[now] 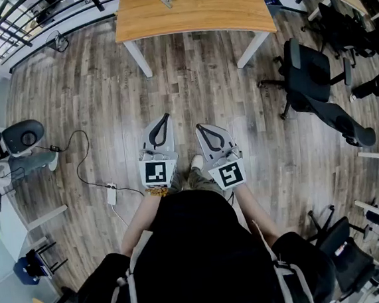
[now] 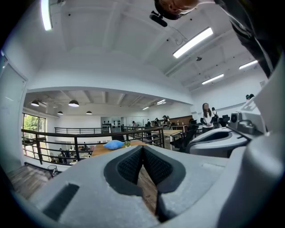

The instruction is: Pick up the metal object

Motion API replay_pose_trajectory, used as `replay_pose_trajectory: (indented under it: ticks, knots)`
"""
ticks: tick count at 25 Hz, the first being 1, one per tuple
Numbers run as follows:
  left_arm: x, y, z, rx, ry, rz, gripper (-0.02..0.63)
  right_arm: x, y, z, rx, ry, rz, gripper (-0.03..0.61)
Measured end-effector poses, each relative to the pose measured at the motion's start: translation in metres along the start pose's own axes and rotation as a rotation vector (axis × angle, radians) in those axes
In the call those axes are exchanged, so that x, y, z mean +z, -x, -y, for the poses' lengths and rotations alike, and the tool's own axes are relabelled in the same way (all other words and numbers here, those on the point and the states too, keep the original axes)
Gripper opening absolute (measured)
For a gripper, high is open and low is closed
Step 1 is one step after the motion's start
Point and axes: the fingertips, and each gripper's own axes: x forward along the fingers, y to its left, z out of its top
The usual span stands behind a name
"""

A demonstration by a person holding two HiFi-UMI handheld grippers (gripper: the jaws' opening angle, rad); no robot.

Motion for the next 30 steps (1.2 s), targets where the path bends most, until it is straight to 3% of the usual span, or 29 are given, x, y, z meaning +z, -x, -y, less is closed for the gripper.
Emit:
replay_pose_trajectory:
  ticks: [9,16,30]
  knots:
    - [-0.012,-0.025,-0.011,0.014,0.042,-0.017,0.008,-0.022,-0.028,0.025,0.034,-0.015,-0.092,0.000]
    - [-0.026,-0.083,-0.032,-0.036,0.093,-0.010,0.008,-0.031,-0.065,0.061,-0.012,-0.004,-0.138,0.000]
    - [-0.010,-0.226,-0.153,-0.134,0.122,0.059,0.008,0.000,-0.226,0.143,-0.101,0.024,-0.174,0.000]
